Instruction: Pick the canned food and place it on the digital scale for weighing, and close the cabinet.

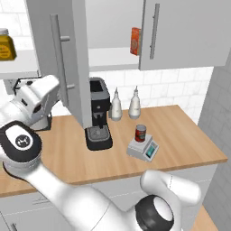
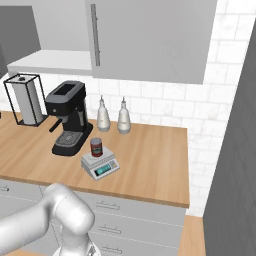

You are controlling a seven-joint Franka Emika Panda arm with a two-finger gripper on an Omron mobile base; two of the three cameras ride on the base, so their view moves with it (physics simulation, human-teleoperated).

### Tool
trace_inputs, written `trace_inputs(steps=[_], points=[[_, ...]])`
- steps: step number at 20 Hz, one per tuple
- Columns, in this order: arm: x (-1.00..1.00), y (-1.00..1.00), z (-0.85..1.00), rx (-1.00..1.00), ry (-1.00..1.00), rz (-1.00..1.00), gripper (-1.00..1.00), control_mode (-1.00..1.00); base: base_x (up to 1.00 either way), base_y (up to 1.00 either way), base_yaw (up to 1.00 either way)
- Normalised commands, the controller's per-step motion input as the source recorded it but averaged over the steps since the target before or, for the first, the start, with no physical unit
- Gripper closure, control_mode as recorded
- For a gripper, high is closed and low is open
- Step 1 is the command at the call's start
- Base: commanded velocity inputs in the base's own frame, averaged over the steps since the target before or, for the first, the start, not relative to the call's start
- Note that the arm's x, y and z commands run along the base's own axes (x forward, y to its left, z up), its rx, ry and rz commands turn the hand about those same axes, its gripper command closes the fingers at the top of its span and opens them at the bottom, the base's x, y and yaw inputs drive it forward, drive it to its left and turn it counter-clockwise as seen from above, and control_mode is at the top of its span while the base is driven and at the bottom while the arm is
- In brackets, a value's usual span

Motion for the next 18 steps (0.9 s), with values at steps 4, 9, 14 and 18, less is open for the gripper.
trace_inputs(steps=[4, 9, 14, 18], points=[[0.83, -1.00, 0.00, 0.33, 0.07, 0.00, -1.00, -1.00, 0.00, 0.00, 0.00], [0.96, -1.00, 0.00, 0.24, 0.13, 0.05, -1.00, -1.00, 0.00, 0.00, 0.00], [0.96, -1.00, 0.00, 0.22, 0.07, 0.12, -1.00, -1.00, 0.00, 0.00, 0.00], [0.94, -1.00, -0.35, 0.14, 0.01, 0.21, -1.00, -1.00, 0.00, 0.00, 0.00]])
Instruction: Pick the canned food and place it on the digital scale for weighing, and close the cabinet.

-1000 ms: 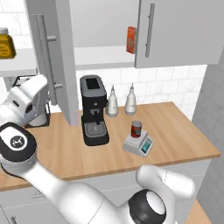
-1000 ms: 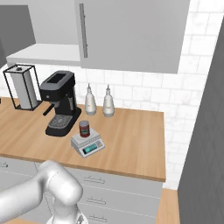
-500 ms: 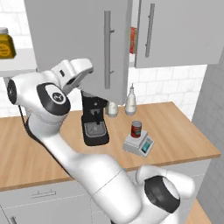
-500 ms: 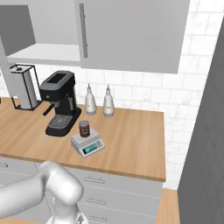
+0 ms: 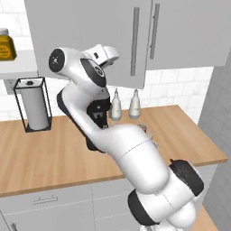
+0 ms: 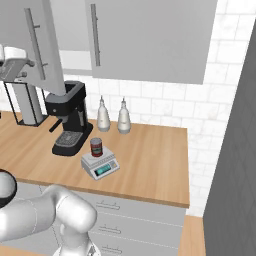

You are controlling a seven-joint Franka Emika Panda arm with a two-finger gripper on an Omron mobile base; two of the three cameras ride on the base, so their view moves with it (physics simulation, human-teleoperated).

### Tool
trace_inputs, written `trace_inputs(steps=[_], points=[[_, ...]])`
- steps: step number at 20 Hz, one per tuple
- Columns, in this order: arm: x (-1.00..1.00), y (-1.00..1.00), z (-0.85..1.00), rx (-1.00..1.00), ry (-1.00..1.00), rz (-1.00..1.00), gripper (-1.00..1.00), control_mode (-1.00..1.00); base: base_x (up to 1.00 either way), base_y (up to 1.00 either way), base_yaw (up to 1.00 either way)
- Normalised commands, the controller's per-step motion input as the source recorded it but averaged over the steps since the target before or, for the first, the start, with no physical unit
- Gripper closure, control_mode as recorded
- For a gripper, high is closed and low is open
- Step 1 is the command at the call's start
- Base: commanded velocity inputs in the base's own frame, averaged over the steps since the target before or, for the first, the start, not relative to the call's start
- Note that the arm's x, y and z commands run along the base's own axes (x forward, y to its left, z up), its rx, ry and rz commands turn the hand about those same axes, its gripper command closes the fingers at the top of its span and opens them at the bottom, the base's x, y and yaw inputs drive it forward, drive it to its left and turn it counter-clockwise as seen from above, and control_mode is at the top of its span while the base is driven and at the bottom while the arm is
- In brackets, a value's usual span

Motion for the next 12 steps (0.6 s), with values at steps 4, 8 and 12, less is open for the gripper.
trace_inputs(steps=[4, 8, 12], points=[[1.00, -1.00, -0.36, 0.09, -0.02, 0.33, -1.00, -1.00, 0.00, 0.00, 0.00], [1.00, -1.00, -0.42, 0.08, -0.04, 0.35, -1.00, -1.00, 0.00, 0.00, 0.00], [1.00, -1.00, -0.40, 0.02, -0.06, 0.34, -1.00, -1.00, 0.00, 0.00, 0.00]])
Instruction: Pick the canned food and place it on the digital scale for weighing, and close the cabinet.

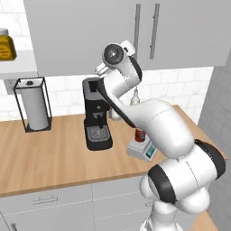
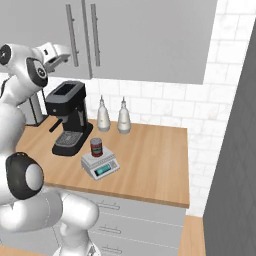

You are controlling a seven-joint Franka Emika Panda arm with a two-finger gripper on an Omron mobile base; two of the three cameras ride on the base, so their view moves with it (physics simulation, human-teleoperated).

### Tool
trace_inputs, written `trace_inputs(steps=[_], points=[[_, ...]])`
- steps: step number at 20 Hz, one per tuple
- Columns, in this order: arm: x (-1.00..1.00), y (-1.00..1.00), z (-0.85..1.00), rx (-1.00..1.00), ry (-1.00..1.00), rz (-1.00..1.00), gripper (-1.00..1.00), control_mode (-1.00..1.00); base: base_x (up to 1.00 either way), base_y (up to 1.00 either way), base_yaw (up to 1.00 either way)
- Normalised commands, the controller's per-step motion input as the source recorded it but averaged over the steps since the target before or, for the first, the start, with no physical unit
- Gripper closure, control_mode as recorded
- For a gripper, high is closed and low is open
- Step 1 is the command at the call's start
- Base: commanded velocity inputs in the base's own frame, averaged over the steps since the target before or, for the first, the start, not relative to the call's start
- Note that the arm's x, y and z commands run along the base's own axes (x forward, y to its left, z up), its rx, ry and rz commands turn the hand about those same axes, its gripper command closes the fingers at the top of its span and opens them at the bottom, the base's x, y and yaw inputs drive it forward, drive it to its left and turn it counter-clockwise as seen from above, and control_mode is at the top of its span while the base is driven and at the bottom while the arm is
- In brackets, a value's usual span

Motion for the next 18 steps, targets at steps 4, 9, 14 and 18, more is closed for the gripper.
trace_inputs(steps=[4, 9, 14, 18], points=[[1.00, -0.98, -0.43, 0.00, -0.07, 0.29, -1.00, -1.00, 0.00, 0.00, 0.00], [0.86, -0.82, -0.22, 0.00, -0.10, 0.17, -1.00, -1.00, 0.00, 0.00, 0.00], [0.84, -0.92, -0.73, 0.00, -0.02, 0.13, -1.00, -1.00, 0.00, 0.00, 0.00], [1.00, -0.48, -1.00, 0.00, 0.14, 0.14, -1.00, -1.00, 0.00, 0.00, 0.00]])
